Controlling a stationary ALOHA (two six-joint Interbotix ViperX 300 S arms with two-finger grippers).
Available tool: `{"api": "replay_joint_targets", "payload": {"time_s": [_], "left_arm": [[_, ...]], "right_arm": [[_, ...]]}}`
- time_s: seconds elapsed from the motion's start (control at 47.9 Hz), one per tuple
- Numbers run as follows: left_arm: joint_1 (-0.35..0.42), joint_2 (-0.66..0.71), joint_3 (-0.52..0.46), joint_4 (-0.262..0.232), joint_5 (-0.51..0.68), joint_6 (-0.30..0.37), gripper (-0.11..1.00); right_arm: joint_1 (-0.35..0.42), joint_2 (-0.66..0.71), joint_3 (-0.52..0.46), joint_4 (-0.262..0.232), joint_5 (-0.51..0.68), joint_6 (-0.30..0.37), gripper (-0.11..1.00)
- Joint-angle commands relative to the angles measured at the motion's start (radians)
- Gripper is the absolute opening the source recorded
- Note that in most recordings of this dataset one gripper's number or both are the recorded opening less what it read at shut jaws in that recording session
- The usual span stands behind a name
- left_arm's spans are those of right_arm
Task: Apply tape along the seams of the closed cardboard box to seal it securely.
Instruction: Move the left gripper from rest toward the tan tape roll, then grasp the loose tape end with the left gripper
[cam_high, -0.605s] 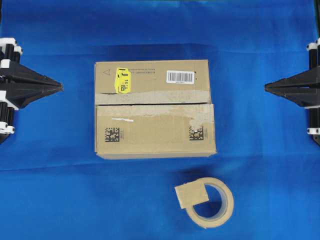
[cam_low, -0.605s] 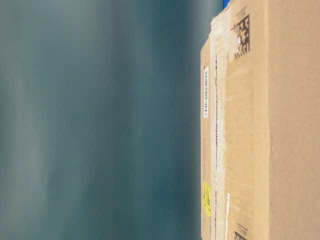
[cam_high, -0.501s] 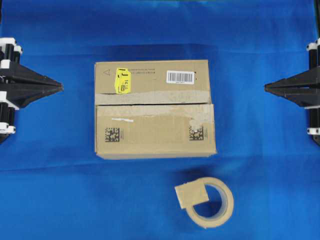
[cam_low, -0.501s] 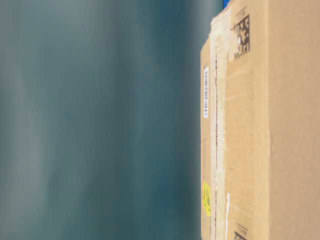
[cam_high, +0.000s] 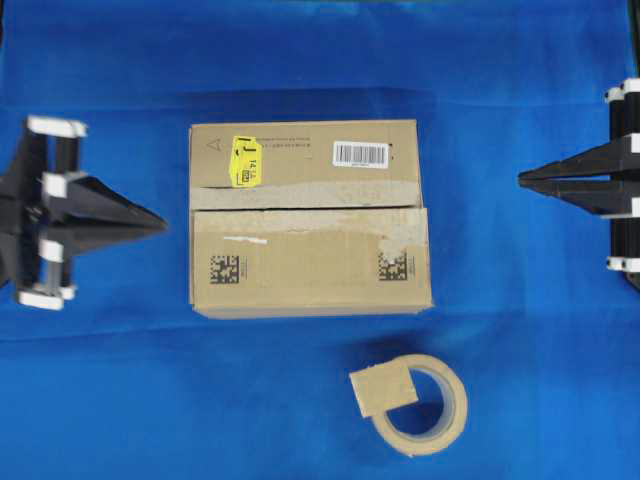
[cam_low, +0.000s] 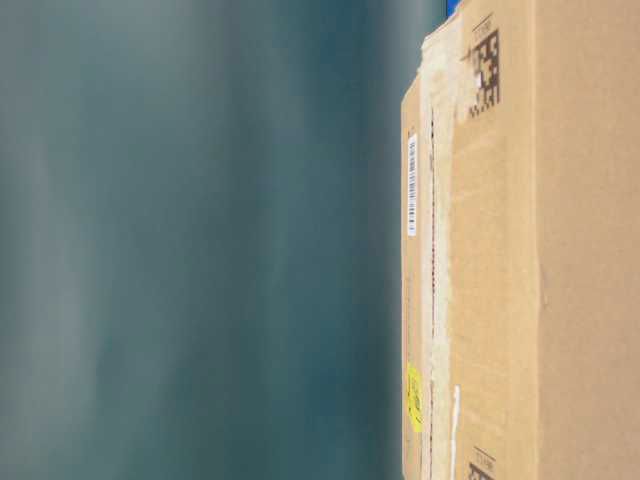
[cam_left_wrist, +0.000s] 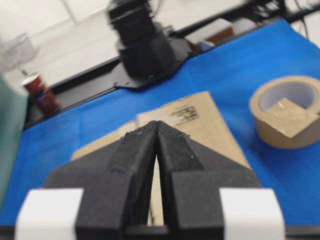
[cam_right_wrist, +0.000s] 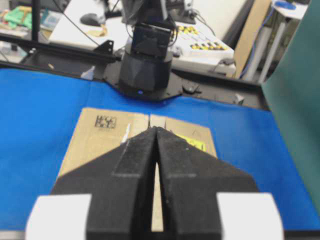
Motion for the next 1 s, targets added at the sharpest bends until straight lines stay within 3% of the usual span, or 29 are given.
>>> {"api": "replay_joint_targets", "payload": {"time_s": [0.0,0.125,0.188,0.334,0.459,0.584,0.772,0.981], "left_arm": [[-0.025,0.058,-0.048,0.002,-0.035,0.048,0.01],[-0.083,0.166,-0.092,0.003,-0.04,0.224,0.01],[-0.114,0.215,-0.118,0.003,-0.04,0.318,0.08],[-0.163,0.328,-0.184,-0.002,-0.038,0.545,0.45],[-0.161,0.402,-0.222,-0.003,-0.006,0.689,0.8],[-0.164,0.476,-0.284,-0.008,0.057,0.781,0.74],[-0.176,0.65,-0.394,-0.006,0.051,0.854,0.72],[-0.179,0.813,-0.505,-0.006,0.052,0.87,0.72]], "right_arm": [[0.0,0.002,-0.038,-0.011,-0.005,0.0,0.0],[0.0,0.002,-0.058,-0.031,-0.002,0.0,0.0],[0.0,0.002,-0.066,-0.034,0.002,0.0,0.0],[0.0,0.003,-0.074,-0.035,0.008,0.002,0.0],[0.0,0.003,-0.074,-0.035,0.008,0.0,0.0],[0.0,0.003,-0.074,-0.035,0.008,0.0,0.0],[0.0,-0.003,-0.075,-0.037,0.026,0.0,0.0],[0.0,-0.014,-0.077,-0.041,0.06,0.0,0.0]]}}
